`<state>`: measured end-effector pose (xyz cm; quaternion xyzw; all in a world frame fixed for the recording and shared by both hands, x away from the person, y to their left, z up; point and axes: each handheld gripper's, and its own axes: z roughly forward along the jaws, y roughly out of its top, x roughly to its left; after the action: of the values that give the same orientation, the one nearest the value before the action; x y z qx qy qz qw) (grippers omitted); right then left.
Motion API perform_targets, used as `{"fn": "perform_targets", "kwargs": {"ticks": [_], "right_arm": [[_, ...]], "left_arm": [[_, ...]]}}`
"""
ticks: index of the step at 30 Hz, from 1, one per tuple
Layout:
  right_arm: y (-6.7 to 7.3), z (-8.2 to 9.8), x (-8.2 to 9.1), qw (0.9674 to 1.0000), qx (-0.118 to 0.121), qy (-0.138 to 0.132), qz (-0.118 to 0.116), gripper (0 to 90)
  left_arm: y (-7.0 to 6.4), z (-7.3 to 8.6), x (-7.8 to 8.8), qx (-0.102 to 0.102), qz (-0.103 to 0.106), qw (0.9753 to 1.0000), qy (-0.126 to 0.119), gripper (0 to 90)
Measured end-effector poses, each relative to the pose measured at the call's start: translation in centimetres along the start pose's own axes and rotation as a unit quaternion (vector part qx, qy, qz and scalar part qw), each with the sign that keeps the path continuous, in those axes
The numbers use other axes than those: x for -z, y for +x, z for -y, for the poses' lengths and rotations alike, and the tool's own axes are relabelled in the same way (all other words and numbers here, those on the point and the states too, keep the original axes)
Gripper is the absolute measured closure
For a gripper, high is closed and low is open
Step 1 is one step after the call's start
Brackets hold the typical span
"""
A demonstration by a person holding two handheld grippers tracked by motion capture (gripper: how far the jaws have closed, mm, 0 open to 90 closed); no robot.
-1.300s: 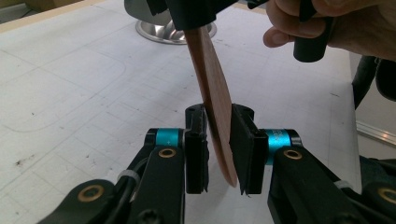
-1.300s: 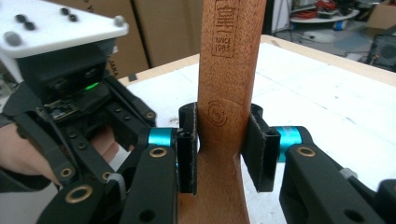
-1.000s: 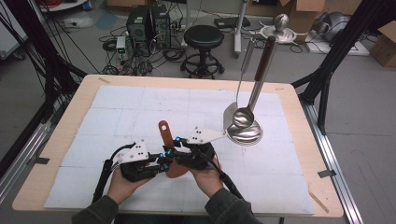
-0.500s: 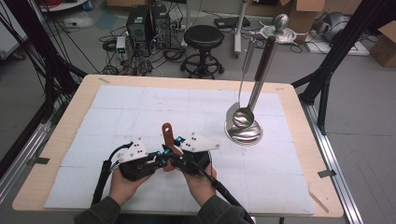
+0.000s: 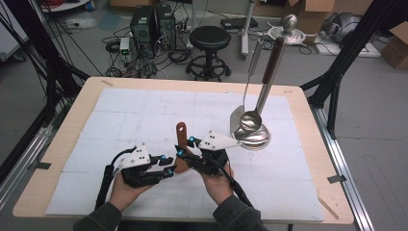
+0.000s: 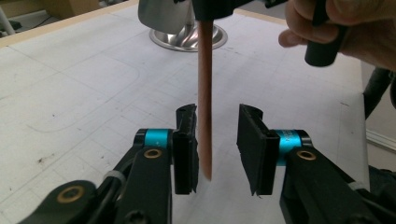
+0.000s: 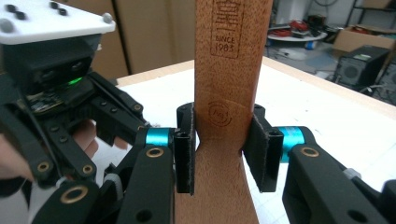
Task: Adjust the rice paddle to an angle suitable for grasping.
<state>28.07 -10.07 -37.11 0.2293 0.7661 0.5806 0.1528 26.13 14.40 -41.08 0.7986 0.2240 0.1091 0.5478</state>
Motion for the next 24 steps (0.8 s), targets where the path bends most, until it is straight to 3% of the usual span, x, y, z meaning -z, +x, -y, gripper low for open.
{"fn": "perform_targets", "kwargs": {"ticks": [15,24], "right_arm": [[-3.0,-0.3,4.2,0.9989,0.009,-0.004,-0.046,66.8],[-4.5,0.0,6.2,0.9979,0.002,-0.007,-0.065,66.8]], "left_arm": [[0.8,0.2,1.5,-0.014,0.028,0.9995,0.002,55.2],[0.9,0.2,1.7,-0.015,0.037,0.9992,0.006,51.6]]}}
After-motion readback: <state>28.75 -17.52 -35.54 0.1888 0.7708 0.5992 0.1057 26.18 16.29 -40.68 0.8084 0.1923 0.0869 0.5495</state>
